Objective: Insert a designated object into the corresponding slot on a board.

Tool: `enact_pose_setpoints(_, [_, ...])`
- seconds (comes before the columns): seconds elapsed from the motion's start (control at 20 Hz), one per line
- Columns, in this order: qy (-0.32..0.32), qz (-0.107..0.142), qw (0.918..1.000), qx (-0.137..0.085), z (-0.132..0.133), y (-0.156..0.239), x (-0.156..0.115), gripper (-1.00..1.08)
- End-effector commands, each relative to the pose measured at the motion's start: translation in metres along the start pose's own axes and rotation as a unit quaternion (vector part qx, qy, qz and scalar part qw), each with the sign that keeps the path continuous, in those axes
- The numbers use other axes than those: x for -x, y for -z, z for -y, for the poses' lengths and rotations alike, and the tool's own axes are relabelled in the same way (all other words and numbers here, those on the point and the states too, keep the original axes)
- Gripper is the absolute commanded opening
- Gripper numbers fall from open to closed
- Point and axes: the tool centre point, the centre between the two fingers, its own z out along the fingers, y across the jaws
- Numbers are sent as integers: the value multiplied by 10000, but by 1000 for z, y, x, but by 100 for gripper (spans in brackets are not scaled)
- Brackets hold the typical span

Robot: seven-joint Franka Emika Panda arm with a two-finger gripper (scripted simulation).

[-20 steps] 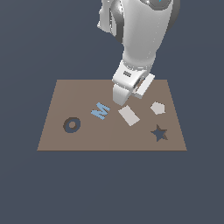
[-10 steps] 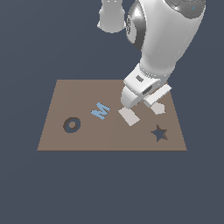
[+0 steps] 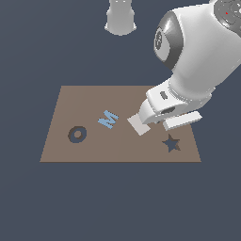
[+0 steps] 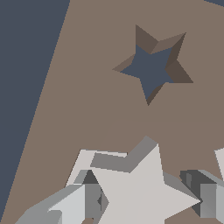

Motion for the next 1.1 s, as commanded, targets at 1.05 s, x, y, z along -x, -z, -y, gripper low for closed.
enact_pose_setpoints(1.05, [-2382,6,9712,5,-17,2,-81,-100])
